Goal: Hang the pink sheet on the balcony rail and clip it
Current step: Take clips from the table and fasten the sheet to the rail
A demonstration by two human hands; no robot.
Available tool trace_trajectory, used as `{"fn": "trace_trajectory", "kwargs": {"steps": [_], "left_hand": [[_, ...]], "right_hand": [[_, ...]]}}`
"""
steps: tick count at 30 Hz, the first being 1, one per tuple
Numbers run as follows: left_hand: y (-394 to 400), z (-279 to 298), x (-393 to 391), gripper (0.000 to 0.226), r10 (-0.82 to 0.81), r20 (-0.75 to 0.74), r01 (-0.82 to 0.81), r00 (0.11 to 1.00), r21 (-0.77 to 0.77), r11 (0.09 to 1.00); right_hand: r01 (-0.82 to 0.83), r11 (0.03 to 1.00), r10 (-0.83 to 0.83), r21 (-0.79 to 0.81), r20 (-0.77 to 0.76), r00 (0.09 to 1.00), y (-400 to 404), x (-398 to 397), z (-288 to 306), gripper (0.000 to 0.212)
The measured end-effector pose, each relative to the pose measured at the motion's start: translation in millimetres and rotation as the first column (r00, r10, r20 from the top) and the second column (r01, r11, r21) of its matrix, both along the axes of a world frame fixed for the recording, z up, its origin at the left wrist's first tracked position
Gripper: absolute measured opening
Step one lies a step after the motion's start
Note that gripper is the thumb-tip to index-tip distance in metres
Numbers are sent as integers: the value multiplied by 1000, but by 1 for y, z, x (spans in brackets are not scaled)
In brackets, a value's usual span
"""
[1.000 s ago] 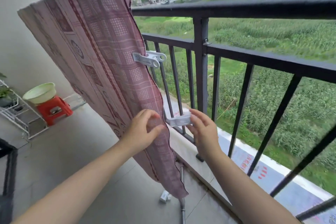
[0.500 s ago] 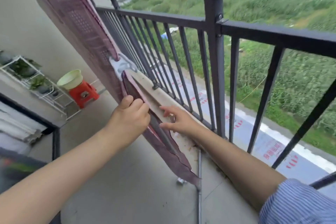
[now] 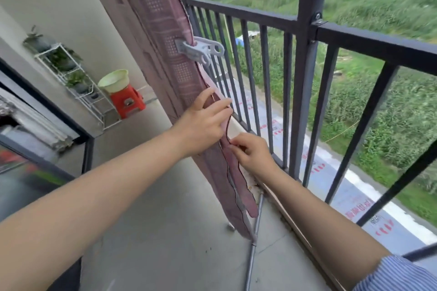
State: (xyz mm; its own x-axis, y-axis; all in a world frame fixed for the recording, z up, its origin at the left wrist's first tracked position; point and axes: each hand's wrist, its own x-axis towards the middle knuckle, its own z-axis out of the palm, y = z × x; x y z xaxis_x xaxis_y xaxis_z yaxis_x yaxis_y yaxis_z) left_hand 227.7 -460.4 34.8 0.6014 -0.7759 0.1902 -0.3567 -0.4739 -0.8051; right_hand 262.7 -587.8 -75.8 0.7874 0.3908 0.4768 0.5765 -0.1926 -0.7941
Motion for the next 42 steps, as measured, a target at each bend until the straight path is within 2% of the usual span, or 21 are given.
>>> {"fn": "trace_trajectory", "kwargs": {"steps": [2, 6, 9, 11, 15, 17, 20, 24, 28, 32, 35, 38, 39, 42], "left_hand": [[-4, 0, 4, 49, 11, -43, -10, 999, 28, 1000], [-13, 6, 13, 35, 73, -98, -65, 992, 82, 995], [-15, 16, 15, 26, 59, -188, -40, 980, 107, 993], [-12, 20, 15, 29, 43, -220, -21, 974, 103, 994], [-11, 22, 11, 30, 46, -201, -37, 979, 52, 998], [-13, 21, 8, 33, 48, -146, -39, 988, 65, 997], [-15, 7, 4, 33, 92, -97, -78, 991, 134, 988], [-19, -32, 0, 23, 257, -171, -196, 951, 308, 931], [-21, -51, 4, 6, 315, -237, -221, 919, 352, 910], [-26, -47, 8, 8, 303, -286, -210, 909, 313, 926], [-22, -47, 11, 28, 258, -307, -199, 916, 210, 957], [-17, -49, 13, 31, 162, -313, -145, 936, 77, 986], [-15, -51, 14, 31, 138, -306, -127, 942, 55, 990], [-11, -56, 17, 30, 85, -281, -90, 956, -3, 996]], "right_hand": [[17, 999, -16, 29, -13, 1000, -2, -6, -4, 12], [70, 997, -64, 41, -137, 989, 7, -10, -16, 8], [116, 992, -104, 57, -189, 976, 10, -13, -19, 9], [101, 993, -87, 56, -209, 974, 13, -17, -18, 11], [124, 987, -146, -100, -259, 955, 19, -19, -29, 12], [172, 978, -201, -116, -326, 924, 20, -18, -36, 11], [185, 975, -216, -121, -347, 913, 18, -17, -44, 12], [211, 974, -225, -80, -361, 905, 16, -18, -49, 13], [229, 972, -233, -56, -363, 902, 15, -20, -47, 9], [197, 979, -201, -49, -386, 900, 13, -21, -46, 13], [144, 989, -150, -46, -427, 892, 3, -21, -45, 18], [62, 998, -49, 1, -611, 790, -17, -17, -47, 20], [45, 999, -38, -5, -631, 775, -24, -17, -50, 24], [-49, 991, -23, -128, -506, 862, -44, -19, -53, 49]]}}
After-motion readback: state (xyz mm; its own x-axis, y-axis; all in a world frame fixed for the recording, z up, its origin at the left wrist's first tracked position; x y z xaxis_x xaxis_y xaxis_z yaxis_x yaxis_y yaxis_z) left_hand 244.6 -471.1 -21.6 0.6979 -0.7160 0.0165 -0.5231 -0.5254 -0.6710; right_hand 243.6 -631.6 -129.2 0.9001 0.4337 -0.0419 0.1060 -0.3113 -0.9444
